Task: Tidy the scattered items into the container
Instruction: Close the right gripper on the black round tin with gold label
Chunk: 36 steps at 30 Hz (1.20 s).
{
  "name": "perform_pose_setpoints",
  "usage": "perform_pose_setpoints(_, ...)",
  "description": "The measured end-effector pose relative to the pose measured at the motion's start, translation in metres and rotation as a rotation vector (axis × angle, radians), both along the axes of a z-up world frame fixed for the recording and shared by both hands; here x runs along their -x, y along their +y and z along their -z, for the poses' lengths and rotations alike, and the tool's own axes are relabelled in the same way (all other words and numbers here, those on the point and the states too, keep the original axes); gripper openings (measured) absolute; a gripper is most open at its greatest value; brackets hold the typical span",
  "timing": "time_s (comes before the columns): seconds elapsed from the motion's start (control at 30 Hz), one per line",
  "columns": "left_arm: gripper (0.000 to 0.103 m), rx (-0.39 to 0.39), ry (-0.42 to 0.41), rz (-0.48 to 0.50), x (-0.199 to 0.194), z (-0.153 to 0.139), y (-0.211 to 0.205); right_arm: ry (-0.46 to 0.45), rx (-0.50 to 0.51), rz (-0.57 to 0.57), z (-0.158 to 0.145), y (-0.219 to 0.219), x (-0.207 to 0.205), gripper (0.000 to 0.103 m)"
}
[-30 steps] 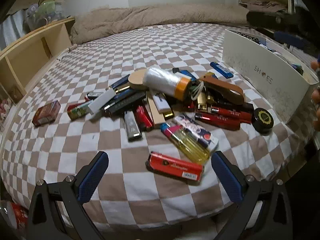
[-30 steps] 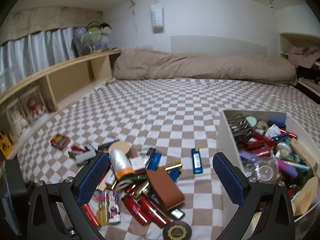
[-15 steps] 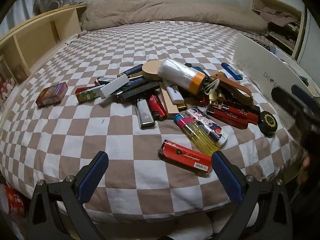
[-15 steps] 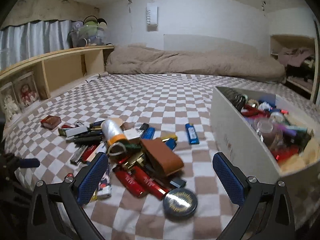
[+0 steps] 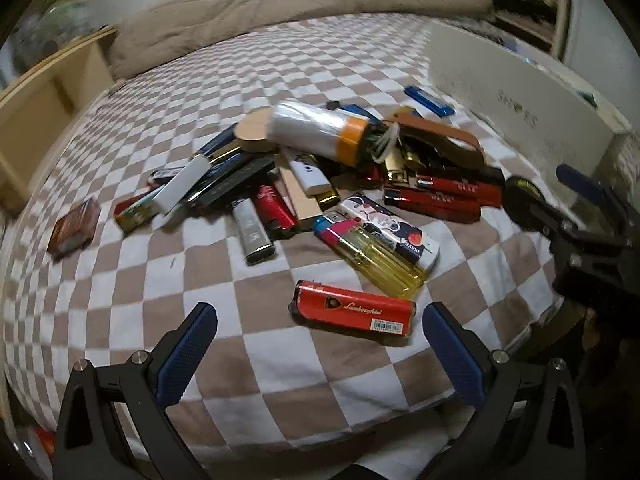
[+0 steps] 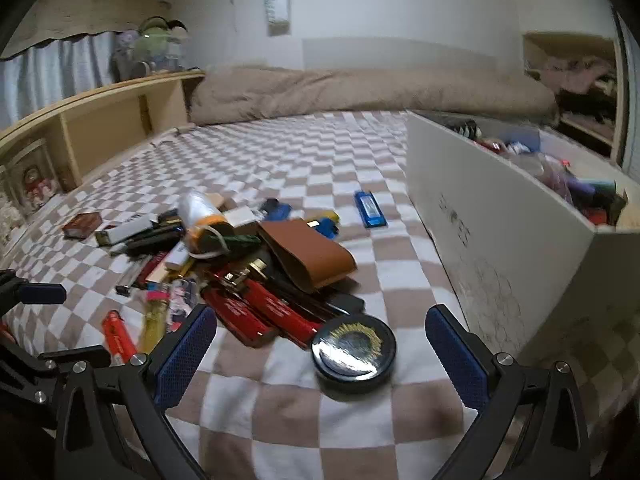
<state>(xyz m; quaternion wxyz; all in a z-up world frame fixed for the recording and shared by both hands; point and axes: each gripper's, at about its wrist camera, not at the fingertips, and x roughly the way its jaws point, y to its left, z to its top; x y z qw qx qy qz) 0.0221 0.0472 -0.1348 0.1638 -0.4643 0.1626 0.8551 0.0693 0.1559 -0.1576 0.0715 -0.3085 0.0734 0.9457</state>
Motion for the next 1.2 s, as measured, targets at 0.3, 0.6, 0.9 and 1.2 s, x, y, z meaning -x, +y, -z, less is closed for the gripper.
perform_pose_setpoints(0.3, 0.103, 0.030, 0.002, 0.030, 0.006, 0.014, 0.009, -0.123, -0.032, 0.062, 0.022, 0.014, 0.006, 0.103)
perform_pose_setpoints(0.6, 0.103, 0.013, -0.001, 0.032, 0.004, 0.022, 0.008, -0.162, -0.020, 0.038, 0.033, 0.017, 0.008, 0.092)
perform_pose_setpoints(0.9, 0.103, 0.009, 0.027, 0.062, 0.003, 0.023, 0.011, -0.177, -0.021, -0.026, 0.029, 0.013, 0.007, 0.058)
perform_pose_setpoints(1.2, 0.103, -0.039, 0.013, 0.104, 0.006, 0.024, 0.005, -0.186, 0.020, -0.058, 0.028, 0.018, 0.008, 0.051)
